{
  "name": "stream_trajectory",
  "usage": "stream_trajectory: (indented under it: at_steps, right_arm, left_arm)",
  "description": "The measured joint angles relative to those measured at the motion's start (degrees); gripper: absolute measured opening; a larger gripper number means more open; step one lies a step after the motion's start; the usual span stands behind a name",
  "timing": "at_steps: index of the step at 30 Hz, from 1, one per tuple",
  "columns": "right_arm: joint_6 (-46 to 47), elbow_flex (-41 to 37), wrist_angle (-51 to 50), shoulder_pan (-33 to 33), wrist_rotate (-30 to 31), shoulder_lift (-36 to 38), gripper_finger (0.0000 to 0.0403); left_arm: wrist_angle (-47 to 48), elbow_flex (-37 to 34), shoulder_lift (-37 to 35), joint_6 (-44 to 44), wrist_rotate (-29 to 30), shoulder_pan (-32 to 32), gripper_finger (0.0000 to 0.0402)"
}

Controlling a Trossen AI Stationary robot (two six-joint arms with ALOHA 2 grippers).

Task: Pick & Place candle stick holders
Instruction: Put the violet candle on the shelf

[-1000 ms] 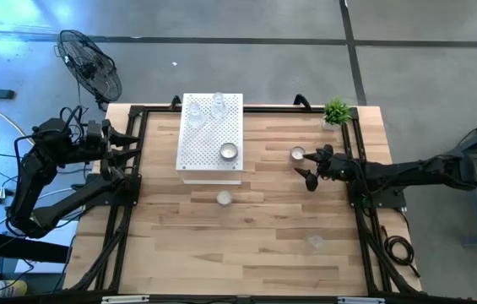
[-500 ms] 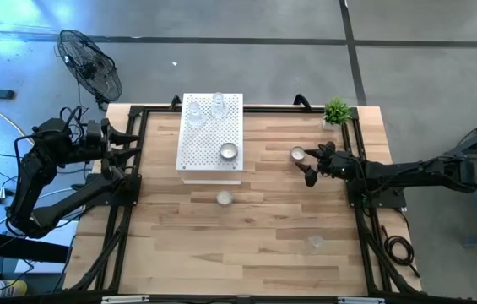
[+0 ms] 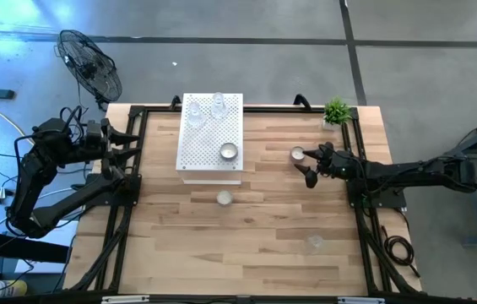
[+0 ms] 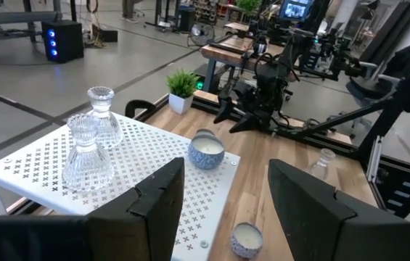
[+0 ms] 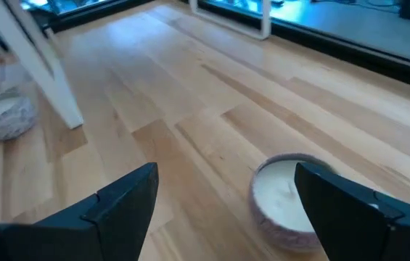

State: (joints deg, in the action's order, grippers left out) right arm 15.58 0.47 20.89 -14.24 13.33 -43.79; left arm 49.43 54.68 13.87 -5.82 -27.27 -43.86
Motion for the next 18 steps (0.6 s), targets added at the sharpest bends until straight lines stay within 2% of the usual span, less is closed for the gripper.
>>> stream_trajectory:
  at_steps: [10, 15, 16, 18]
  right_arm:
    - [-0.2, 0.0, -0.1, 0.0, -1.3, 0.0, 0.0320]
    - [-0.2, 0.0, 0.0, 0.0, -0.9, 0.0, 0.0341]
    - [0.4, 0.0, 0.0, 0.1, -0.3, 0.0, 0.0348]
    - [5.2, 0.0, -0.1, 0.0, 4.9, 0.0, 0.0361]
  left_arm:
    - [0.0, 0.0, 0.0, 0.0, 0.0, 0.0, 0.0195]
    - [0.0, 0.0, 0.0, 0.0, 0.0, 0.0, 0.0195]
    - [0.0, 0.0, 0.0, 0.0, 0.0, 0.0, 0.0195]
    - [0.0, 0.0, 0.0, 0.0, 0.0, 0.0, 0.0195]
